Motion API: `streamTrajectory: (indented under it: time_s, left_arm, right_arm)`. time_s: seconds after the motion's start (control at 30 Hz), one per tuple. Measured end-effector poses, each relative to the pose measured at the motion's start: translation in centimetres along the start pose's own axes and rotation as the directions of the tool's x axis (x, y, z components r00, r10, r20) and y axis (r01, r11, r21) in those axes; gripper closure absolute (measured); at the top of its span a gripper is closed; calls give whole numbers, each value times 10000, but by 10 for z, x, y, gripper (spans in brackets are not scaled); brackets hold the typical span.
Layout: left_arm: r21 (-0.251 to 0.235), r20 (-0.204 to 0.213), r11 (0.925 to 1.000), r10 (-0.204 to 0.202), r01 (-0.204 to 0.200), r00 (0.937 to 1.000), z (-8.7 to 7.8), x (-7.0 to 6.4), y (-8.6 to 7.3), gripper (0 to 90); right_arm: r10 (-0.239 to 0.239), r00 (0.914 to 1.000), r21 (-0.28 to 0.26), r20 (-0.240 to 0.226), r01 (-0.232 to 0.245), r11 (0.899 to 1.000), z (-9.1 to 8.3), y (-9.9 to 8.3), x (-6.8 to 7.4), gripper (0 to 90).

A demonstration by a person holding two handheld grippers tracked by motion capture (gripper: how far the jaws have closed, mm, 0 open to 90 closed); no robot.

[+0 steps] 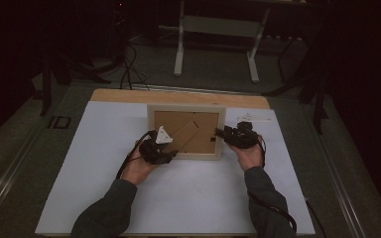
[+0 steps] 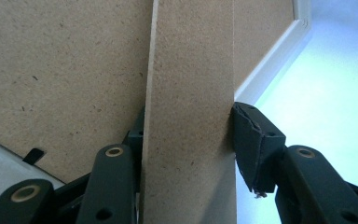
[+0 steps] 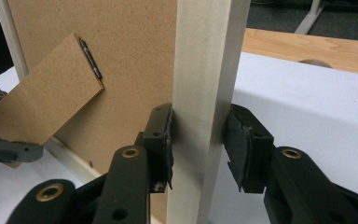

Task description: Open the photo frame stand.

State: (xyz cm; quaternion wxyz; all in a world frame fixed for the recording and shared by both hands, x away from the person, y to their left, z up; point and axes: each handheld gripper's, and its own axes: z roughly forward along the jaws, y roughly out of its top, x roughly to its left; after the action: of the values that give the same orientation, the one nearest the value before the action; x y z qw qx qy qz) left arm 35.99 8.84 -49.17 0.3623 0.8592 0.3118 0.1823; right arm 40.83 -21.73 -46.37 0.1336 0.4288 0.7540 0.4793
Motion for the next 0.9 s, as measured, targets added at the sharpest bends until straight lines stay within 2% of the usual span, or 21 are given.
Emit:
streamTrajectory:
  time_s: [0.23, 0.4, 0.9]
  left_arm:
    - [106, -214, 9999, 56, -54, 9998, 2, 0, 2, 567]
    - [114, -366, 9999, 73, -69, 9993, 3, -1, 5, 573]
    - [43, -432, 10000, -38, 40, 9991, 7, -1, 6, 604]
  right_arm:
    - [-162, 9999, -19, 0, 162, 9999, -1, 0, 0, 627]
    - [-394, 9990, -45, 206, 395, 9992, -3, 1, 2, 626]
    - [-798, 9952, -62, 569, 803, 9967, -5, 4, 6, 626]
